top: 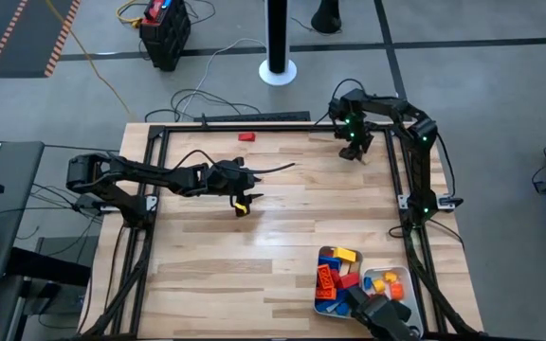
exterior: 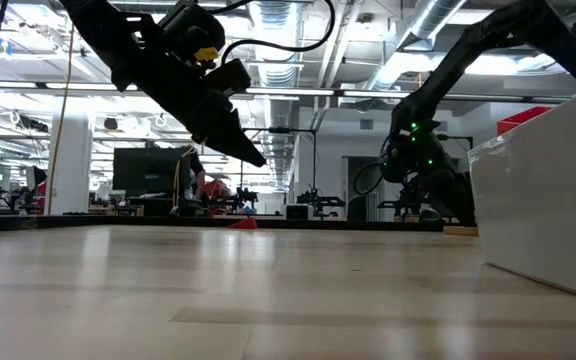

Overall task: Sort blocks by size
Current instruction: Put the large light brown wooden block into the gray bin, then put the large red wooden block into the gray bin

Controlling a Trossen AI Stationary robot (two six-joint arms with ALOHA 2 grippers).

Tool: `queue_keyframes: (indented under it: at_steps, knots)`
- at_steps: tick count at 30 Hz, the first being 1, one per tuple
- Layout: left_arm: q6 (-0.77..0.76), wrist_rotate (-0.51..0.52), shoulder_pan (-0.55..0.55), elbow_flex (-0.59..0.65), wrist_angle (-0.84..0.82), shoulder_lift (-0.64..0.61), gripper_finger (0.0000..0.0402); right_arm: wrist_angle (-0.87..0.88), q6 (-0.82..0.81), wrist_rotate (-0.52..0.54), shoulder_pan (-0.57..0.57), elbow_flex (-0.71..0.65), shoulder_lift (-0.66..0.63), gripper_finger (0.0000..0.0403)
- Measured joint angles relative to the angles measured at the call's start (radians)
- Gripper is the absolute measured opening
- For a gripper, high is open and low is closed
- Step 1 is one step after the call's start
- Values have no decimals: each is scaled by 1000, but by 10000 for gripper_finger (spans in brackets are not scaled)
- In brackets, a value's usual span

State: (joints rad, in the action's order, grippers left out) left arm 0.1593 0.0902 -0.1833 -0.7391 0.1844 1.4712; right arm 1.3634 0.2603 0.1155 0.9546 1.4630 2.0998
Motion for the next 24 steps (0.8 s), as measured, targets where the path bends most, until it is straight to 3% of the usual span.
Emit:
queue_keyframes:
  at_steps: [11,24]
  knots:
    - [1,0,0,0,-2,0,212,-3,-24,1,0,0,-19,150]
    - [-47,0,-51,0,-7,0,212,-104,-36,1,0,0,-220,211]
